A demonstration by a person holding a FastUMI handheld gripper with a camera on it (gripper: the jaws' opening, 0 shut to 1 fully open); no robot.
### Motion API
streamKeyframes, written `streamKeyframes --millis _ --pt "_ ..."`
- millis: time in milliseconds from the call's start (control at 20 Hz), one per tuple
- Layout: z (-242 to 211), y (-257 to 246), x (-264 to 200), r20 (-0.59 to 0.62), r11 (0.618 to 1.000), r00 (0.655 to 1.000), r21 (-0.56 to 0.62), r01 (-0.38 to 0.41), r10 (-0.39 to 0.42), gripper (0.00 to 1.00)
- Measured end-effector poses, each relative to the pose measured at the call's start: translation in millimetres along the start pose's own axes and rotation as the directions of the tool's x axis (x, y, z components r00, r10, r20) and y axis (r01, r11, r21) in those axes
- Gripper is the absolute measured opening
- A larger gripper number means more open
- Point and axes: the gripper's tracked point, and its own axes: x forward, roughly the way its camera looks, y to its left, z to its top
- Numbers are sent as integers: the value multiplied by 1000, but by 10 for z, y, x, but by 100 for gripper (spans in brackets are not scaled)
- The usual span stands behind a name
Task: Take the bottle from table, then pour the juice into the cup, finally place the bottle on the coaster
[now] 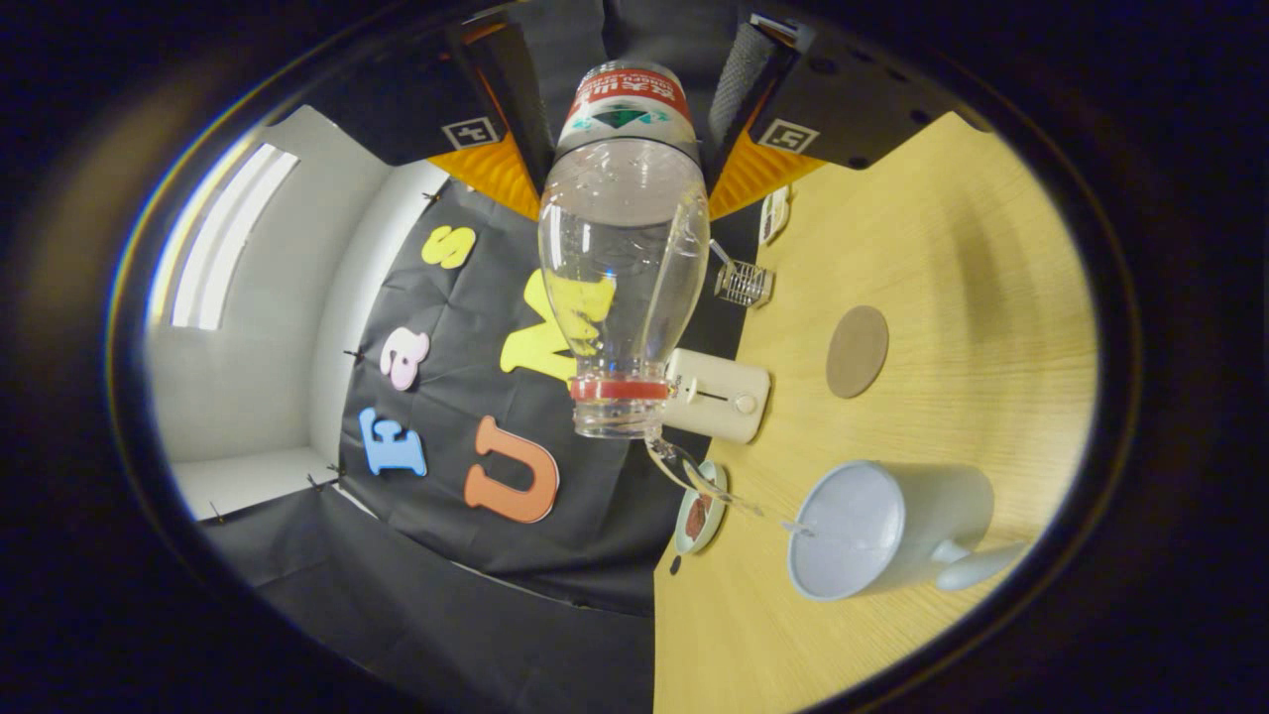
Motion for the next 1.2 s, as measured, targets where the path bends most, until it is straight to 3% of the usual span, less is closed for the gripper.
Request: streamKeyframes --millis 1200 --pt "-84 -252 -25 -3 994 998 -95 54 -55 80"
